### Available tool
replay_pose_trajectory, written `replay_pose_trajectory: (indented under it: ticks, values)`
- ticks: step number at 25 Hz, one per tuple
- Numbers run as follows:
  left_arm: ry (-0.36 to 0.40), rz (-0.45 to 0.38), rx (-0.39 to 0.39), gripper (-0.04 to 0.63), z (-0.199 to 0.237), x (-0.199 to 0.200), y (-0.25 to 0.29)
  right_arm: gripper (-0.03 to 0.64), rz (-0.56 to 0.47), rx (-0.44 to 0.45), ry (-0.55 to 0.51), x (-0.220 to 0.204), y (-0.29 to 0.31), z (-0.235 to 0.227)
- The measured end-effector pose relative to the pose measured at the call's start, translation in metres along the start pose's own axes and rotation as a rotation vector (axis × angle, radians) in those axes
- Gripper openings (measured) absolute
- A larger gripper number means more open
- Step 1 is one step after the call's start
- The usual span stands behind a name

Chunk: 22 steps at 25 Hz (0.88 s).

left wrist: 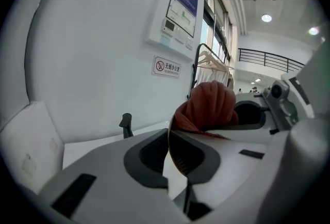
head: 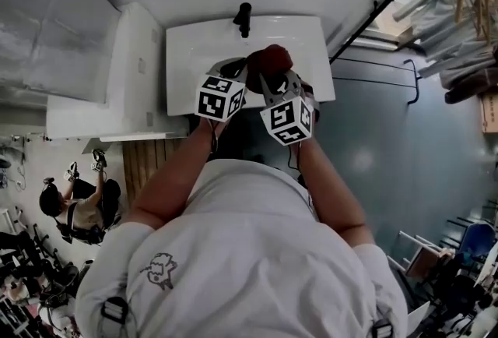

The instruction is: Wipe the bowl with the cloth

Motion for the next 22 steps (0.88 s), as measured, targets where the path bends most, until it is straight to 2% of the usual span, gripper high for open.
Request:
replay_pose_trajectory:
  ticks: [4,8,15,18,22]
  values:
    - [0.057,-0.002,-0.024,0.026,-0.03,0.002,-0.012,0.053,0.09,-0.001,-0.059,-0.014,-0.006,0.006]
    - [0.122,0.002,-0.025,0.028,-0.047,0.011,-0.016,0.054,0.136,0.05,-0.069,-0.018,-0.008,0.013]
    - [0.133,-0.019,-0.002,0.028,-0.039,0.021,-0.022,0.052,0.19,0.247,-0.089,-0.015,-0.007,0.038]
    - [0.143,-0.004,-0.008,0.029,-0.036,0.023,-0.024,0.052,0.273,0.279,-0.131,-0.024,-0.008,0.043]
    - [0.121,0.016,0.006,0.029,-0.021,0.019,-0.031,0.052,0.374,0.267,-0.258,-0.031,-0.013,0.037]
Point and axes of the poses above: the fingertips, and each gripper's own axes: y forward along the fingers, z to its left, x out of its top, the point moved 2 cm from there along -y, backward along the fingers, and after that the axes turned 3 degrees about x, right-handed, at the moved point
